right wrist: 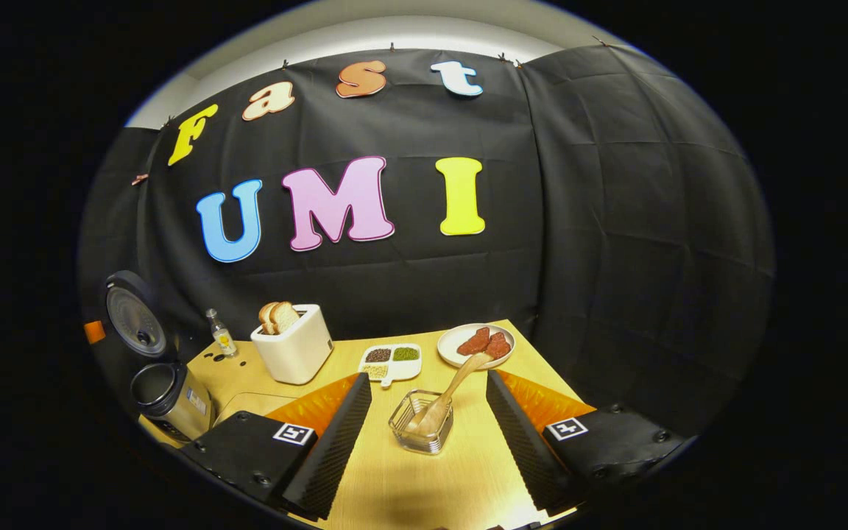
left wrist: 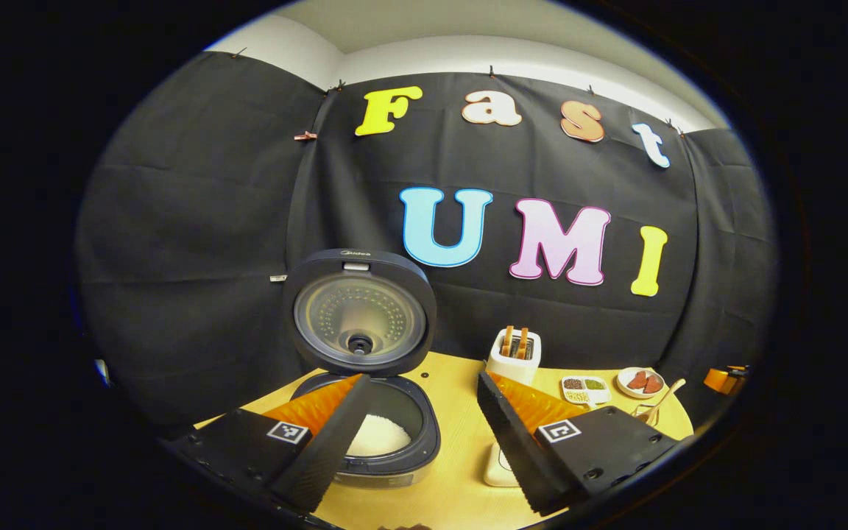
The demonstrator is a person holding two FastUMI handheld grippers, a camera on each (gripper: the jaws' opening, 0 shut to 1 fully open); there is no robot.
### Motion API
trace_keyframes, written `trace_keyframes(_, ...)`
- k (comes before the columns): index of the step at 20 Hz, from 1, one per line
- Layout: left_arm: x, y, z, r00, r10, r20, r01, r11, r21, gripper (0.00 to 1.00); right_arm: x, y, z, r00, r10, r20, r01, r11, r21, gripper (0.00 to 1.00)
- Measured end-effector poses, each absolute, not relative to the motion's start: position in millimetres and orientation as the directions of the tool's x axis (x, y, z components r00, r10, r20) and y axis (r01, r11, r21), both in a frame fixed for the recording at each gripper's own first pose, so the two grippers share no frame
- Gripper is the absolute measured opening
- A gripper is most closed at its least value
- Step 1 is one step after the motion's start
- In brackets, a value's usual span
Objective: Close the left gripper, press the button to open the rice cooker; take a wooden spoon from the chopstick holder with the right hand, scoop a spoonful of rice and pour it into the rice cooker, then put the wooden spoon back into the chopstick holder.
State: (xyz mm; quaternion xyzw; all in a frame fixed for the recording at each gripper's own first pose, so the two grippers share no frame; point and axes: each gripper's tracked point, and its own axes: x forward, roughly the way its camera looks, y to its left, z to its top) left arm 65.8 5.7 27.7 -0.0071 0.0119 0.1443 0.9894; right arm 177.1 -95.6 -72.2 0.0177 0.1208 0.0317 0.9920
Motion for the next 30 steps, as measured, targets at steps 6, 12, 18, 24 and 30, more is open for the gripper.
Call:
trace_keyframes(6, 66, -24, 4, 0.950, 0.302, -0.080, -0.302, 0.953, 0.011, 0.98, 233, -110, -101, 0.950, 0.047, -0.308, -0.005, 0.991, 0.135, 0.98)
trace_keyframes(12, 58, -37, -25, 0.919, 0.362, -0.156, -0.360, 0.932, 0.047, 0.98, 281, -118, -160, 0.906, 0.035, -0.422, 0.046, 0.983, 0.180, 0.98)
trace_keyframes(18, 52, -50, -44, 0.887, 0.400, -0.233, -0.390, 0.917, 0.089, 0.98, 318, -120, -228, 0.838, 0.036, -0.544, 0.094, 0.973, 0.209, 0.98)
trace_keyframes(24, 52, -61, -79, 0.850, 0.403, -0.338, -0.434, 0.901, -0.016, 0.97, 343, -124, -254, 0.805, -0.005, -0.593, 0.233, 0.922, 0.309, 0.73)
trace_keyframes(30, 37, -70, -120, 0.834, 0.355, -0.422, -0.426, 0.901, -0.086, 0.98, 348, -116, -264, 0.767, 0.036, -0.640, 0.293, 0.869, 0.400, 0.24)
